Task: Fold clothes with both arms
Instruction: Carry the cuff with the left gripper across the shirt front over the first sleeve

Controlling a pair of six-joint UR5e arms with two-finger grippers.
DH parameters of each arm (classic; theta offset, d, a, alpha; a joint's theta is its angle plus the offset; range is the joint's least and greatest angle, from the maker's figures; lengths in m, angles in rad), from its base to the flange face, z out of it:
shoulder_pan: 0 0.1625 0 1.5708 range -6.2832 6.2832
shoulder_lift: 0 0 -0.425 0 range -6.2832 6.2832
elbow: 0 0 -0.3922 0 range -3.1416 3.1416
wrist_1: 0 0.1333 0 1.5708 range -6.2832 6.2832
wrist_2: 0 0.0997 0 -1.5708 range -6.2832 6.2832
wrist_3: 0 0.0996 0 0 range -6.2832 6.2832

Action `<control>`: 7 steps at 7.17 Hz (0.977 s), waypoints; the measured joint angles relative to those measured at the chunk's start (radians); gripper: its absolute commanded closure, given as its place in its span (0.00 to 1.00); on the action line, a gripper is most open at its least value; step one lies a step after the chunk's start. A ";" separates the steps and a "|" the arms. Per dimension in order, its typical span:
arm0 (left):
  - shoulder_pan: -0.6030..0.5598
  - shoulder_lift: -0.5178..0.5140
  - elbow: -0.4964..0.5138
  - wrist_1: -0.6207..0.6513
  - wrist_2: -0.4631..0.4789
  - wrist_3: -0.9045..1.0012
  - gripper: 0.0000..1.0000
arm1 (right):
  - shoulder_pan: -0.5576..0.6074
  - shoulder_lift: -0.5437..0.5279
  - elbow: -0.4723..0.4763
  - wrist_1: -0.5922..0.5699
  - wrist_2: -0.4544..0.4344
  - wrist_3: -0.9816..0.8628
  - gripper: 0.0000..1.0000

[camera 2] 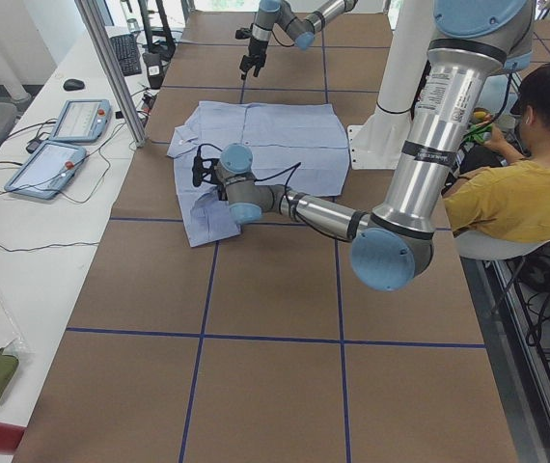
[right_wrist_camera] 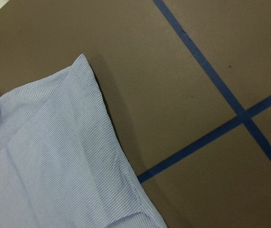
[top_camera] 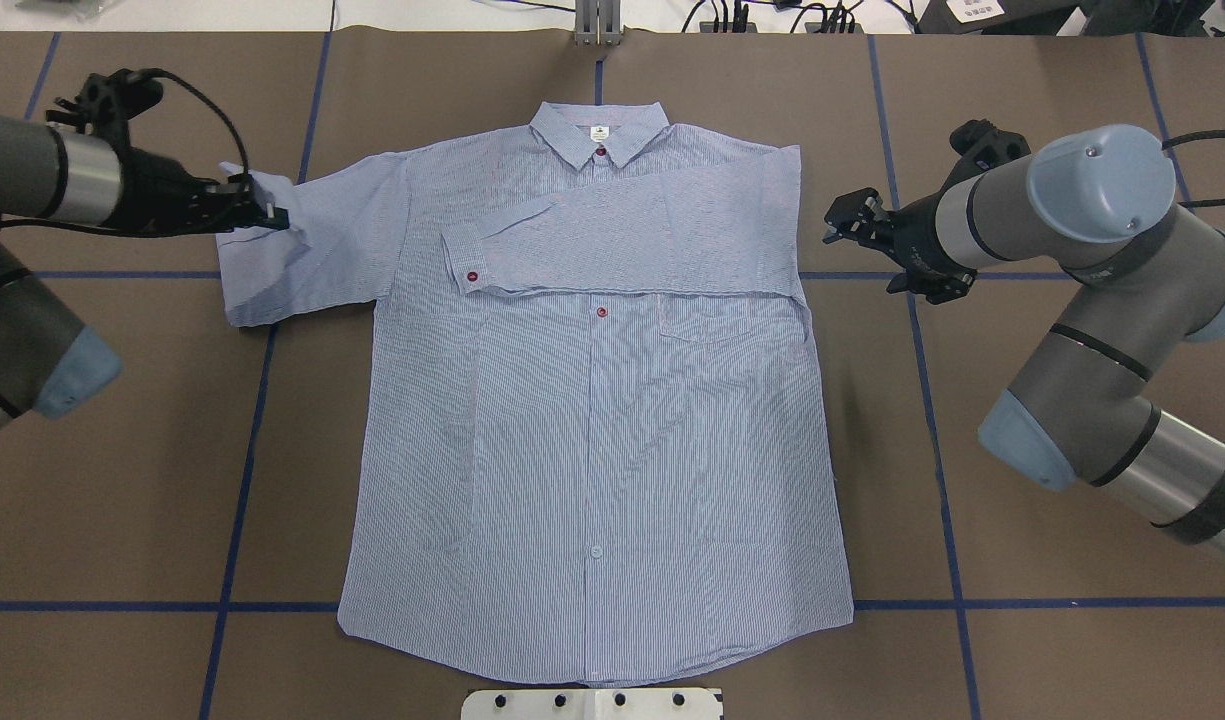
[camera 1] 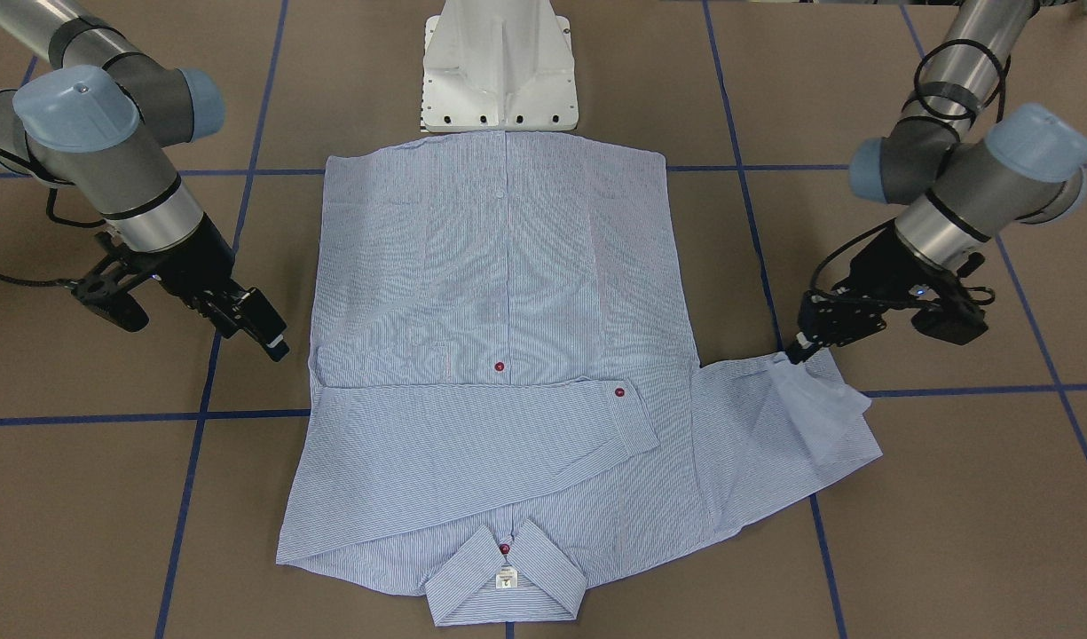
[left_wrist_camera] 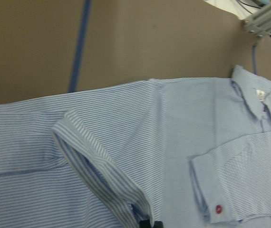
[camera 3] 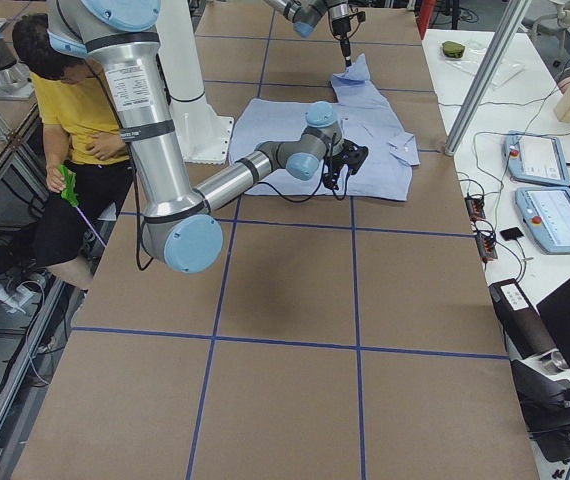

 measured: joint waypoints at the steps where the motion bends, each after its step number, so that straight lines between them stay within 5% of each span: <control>1: 0.059 -0.136 0.012 0.130 0.080 0.021 1.00 | 0.016 -0.028 0.018 0.000 0.003 -0.008 0.00; 3: 0.148 -0.337 0.054 0.303 0.223 0.039 1.00 | 0.075 -0.128 0.083 0.001 0.035 -0.095 0.00; 6: 0.240 -0.568 0.253 0.332 0.366 -0.054 1.00 | 0.124 -0.208 0.124 0.003 0.054 -0.179 0.00; 7: 0.284 -0.597 0.286 0.329 0.415 -0.067 0.90 | 0.127 -0.216 0.126 0.003 0.052 -0.183 0.00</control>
